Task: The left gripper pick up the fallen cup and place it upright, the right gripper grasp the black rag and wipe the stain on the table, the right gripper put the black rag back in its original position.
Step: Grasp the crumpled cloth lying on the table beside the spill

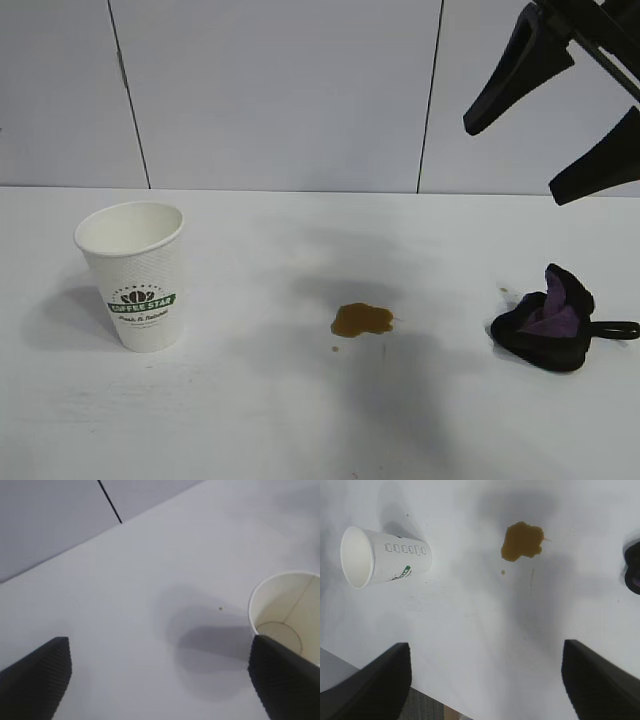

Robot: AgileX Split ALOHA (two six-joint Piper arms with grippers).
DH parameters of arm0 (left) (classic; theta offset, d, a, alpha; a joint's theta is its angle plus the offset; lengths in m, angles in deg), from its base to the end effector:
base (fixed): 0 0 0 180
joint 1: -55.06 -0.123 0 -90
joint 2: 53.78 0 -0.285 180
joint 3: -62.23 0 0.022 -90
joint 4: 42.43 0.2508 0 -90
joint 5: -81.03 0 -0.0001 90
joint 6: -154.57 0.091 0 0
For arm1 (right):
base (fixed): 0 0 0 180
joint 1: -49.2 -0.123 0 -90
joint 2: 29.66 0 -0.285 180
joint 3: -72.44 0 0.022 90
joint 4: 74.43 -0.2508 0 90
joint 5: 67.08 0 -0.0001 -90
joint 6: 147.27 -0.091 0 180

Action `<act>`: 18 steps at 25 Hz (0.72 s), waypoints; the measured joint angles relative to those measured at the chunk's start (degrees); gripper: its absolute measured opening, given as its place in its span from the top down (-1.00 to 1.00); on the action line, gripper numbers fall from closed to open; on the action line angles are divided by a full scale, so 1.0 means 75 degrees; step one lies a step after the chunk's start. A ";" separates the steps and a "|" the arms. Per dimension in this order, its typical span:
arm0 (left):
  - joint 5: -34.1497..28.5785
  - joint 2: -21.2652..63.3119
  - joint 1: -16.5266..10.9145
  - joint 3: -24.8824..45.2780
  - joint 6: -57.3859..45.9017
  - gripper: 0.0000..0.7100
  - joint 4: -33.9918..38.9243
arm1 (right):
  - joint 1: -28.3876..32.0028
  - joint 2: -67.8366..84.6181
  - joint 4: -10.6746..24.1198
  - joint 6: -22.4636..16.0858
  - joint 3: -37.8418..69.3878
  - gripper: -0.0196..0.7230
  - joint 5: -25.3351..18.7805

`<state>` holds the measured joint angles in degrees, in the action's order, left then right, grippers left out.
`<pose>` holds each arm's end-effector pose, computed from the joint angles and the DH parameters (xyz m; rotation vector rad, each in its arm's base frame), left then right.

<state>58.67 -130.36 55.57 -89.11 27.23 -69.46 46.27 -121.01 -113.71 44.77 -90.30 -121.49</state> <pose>0.2545 -0.0180 0.3036 0.6198 2.0883 0.0770 0.2805 0.0613 0.2775 0.0869 2.6921 0.8195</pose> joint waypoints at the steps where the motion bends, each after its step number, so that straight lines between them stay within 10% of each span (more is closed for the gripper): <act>1: 0.0054 0.0255 0.0000 0.0000 -0.0214 -0.89 0.0284 | 0.0000 0.0000 0.0000 0.0000 0.0000 -0.58 0.0000; 7: 0.0291 0.2230 -0.0089 0.0000 -0.0860 -0.87 0.1463 | 0.0000 0.0000 0.0000 0.0000 0.0000 -0.58 0.0000; 18: -0.0203 0.6310 -0.1292 0.0000 -0.1841 -0.87 0.1696 | 0.0000 0.0000 0.0000 0.0000 0.0000 -0.58 0.0000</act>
<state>57.15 -83.03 45.88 -89.11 13.42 -56.74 46.27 -121.01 -113.71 44.77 -90.30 -121.49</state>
